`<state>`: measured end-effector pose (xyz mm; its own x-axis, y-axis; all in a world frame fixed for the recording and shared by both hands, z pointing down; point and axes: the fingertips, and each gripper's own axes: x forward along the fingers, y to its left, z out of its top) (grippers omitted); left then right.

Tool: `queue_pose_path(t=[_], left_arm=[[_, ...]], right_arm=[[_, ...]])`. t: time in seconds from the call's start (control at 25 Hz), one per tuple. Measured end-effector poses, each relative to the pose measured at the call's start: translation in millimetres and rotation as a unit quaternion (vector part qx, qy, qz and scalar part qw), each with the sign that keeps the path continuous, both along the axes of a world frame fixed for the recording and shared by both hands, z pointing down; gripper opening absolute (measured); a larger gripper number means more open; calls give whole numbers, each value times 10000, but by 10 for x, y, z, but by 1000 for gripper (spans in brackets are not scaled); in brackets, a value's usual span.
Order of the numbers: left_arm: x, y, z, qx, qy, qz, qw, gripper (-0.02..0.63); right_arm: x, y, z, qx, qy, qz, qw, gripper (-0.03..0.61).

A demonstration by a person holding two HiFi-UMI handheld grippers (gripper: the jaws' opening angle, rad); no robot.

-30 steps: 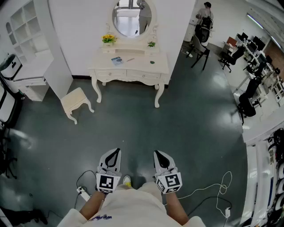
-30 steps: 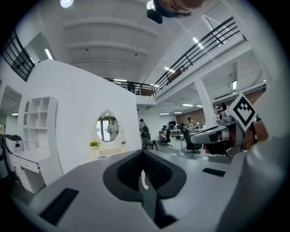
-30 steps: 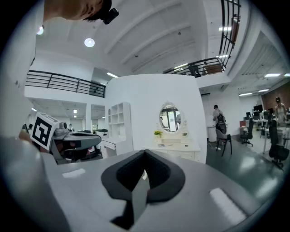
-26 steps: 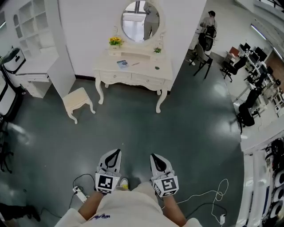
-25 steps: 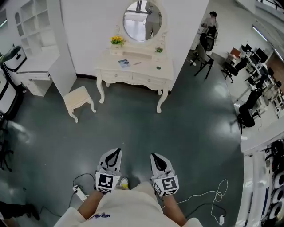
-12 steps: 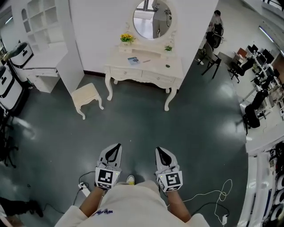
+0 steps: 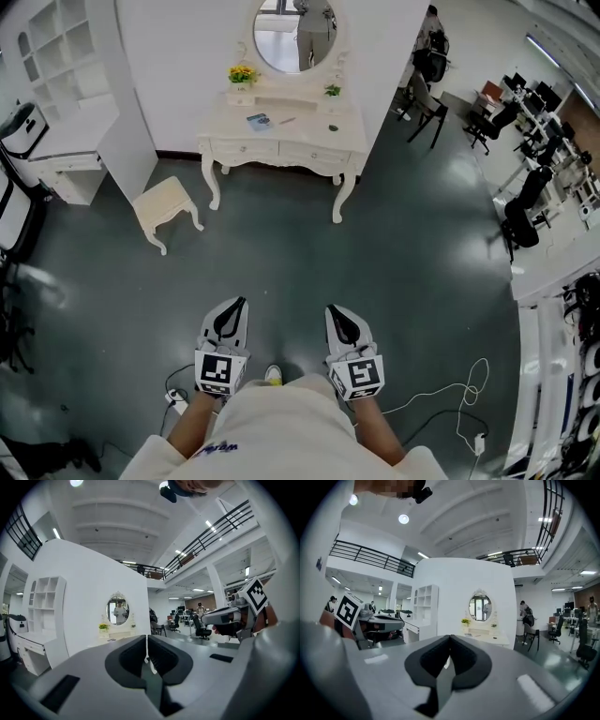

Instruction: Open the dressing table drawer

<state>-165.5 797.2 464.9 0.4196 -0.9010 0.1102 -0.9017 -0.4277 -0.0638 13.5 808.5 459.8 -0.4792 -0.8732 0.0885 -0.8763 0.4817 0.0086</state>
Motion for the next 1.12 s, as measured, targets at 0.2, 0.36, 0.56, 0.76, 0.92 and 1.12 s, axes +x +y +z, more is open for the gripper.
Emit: queue_pose_path(t=[0.2, 0.36, 0.56, 0.76, 0.92, 1.12], left_arm=[[-25, 3, -47, 60, -49, -73, 9999, 15], [-103, 18, -6, 15, -55, -169, 9998, 78], [-220, -4, -10, -31, 17, -273, 9996, 116], [-245, 6, -43, 106, 50, -289, 9995, 173], [-285, 35, -51, 178, -85, -273, 9994, 255], [-358, 81, 11, 66, -164, -230, 9996, 323]], right_arm=[[-59, 15, -35, 66, 11, 6, 10000, 23], [-126, 12, -16, 54, 5, -53, 10000, 87], [-169, -25, -24, 39, -98, -36, 9999, 137], [-182, -22, 1, 3, -115, -30, 9999, 174], [-149, 33, -25, 3, 74, 24, 10000, 210], [-79, 56, -57, 48, -100, 98, 9999, 285]])
